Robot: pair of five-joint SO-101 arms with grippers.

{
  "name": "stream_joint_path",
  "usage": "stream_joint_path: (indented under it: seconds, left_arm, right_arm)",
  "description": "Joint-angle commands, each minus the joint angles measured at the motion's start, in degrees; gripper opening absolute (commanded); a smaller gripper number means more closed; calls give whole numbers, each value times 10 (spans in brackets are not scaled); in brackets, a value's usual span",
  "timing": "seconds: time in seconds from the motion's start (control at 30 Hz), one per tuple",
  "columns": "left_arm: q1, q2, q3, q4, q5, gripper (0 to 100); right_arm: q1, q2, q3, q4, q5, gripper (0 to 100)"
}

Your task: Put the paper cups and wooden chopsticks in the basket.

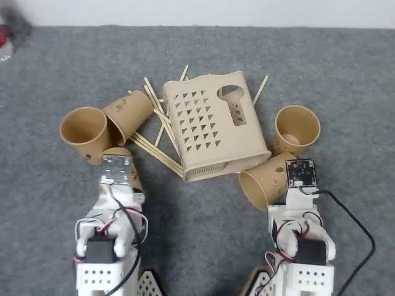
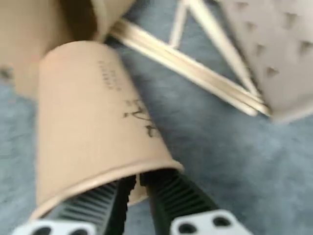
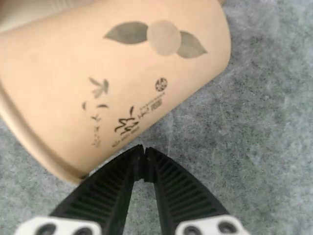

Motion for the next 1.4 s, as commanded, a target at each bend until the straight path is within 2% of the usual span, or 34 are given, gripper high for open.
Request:
stream_joint_path:
  seconds: [0.0,0.07,0.17,0.23,0.33,0.4,0.47,0.6,0.77,0.83,0.97,1.0,1.1,1.2,1.27,1.37]
  left_arm:
    - [93,0,-3,-18,-1,13]
    - [124,0,-8,-39,-2,13]
    - [128,0,-7,-53,-3,14]
    - [105,0,-7,-53,-4,14]
    - [18,0,-6,-62,-4,15]
    - [-23,1,-2,-110,-4,15]
    - [-33,3,-1,-135,-2,15]
    - [-33,2,-1,-134,-3,15]
    - [-37,1,-1,-126,-5,15]
    - [-37,1,-1,-126,-8,15]
    - [-37,1,-1,-122,-55,15]
    - [-37,1,-1,-121,-57,15]
    - [-37,1,-1,-117,-59,15]
    - [-37,1,-1,-110,-60,15]
    - [-37,1,-1,-110,-61,15]
    - [-37,1,-1,-110,-61,15]
  right_arm:
    - [3,-7,11,3,5,9]
    - [3,-7,11,3,5,8]
    - [1,-7,11,3,7,8]
    - [-5,-7,11,1,5,8]
    - [-23,-7,11,3,4,8]
    - [-35,-7,11,3,6,9]
    - [-47,-7,11,3,6,9]
    - [-54,-7,4,-2,9,9]
    - [23,-7,-134,22,11,9]
    - [57,-7,-193,24,59,9]
    - [94,-7,-277,-29,301,10]
    - [93,-3,-282,-58,332,10]
    - [66,0,-280,-143,315,12]
    - [61,28,-284,-195,304,72]
    - [61,76,-292,-225,279,113]
    - [56,186,-340,-249,239,113]
